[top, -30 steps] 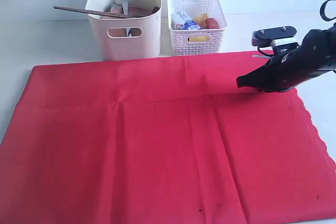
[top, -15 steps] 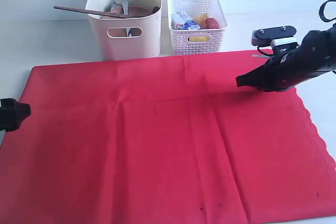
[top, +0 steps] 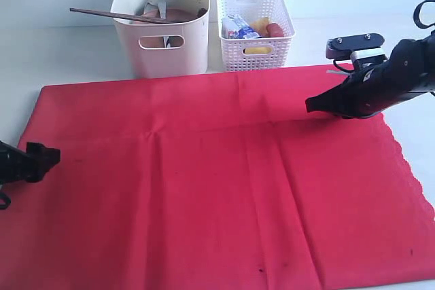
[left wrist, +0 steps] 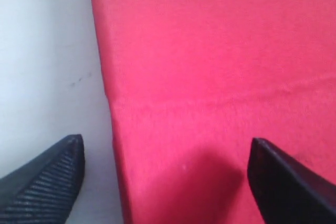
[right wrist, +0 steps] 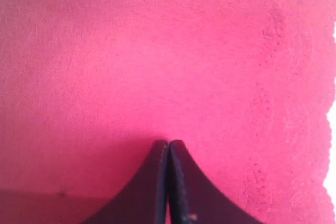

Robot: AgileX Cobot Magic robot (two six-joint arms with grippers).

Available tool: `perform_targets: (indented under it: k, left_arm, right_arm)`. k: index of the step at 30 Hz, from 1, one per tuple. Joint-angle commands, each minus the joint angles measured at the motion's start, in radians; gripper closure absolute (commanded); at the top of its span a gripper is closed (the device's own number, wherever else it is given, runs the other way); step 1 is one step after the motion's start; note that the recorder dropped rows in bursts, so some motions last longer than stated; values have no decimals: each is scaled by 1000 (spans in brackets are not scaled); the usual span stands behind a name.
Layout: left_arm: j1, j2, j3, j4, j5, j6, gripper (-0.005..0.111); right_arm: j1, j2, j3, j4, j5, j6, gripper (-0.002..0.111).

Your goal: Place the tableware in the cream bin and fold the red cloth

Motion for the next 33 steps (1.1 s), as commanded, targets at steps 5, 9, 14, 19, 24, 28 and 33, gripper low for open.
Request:
perform_targets:
  k: [5,9,14,19,24,28,33]
  left_arm:
    - [-5,42,-5,9,36,-7,87]
    - [-5,10,-5,12,64,-5,105]
    - [-5,-96,-58,6,273,-4,107]
    - [-5,-189,-158,-6,499,-46,107]
    - [-35,-270,-198,-4,513,-108,107]
    - [-122,-368,-216,-2,556,-146,107]
    - [-322,-483,-242,-2,597,-158,107]
  right_arm:
    - [-3,12,2,6,12,-1,108]
    - [-3,12,2,26,20,-1,108]
    - [12,12,2,26,32,-5,108]
    - [82,-19,2,20,32,-66,108]
    - [120,-96,2,20,58,-84,108]
    - [120,-115,2,20,72,-84,108]
    - [120,-63,2,14,53,-108,108]
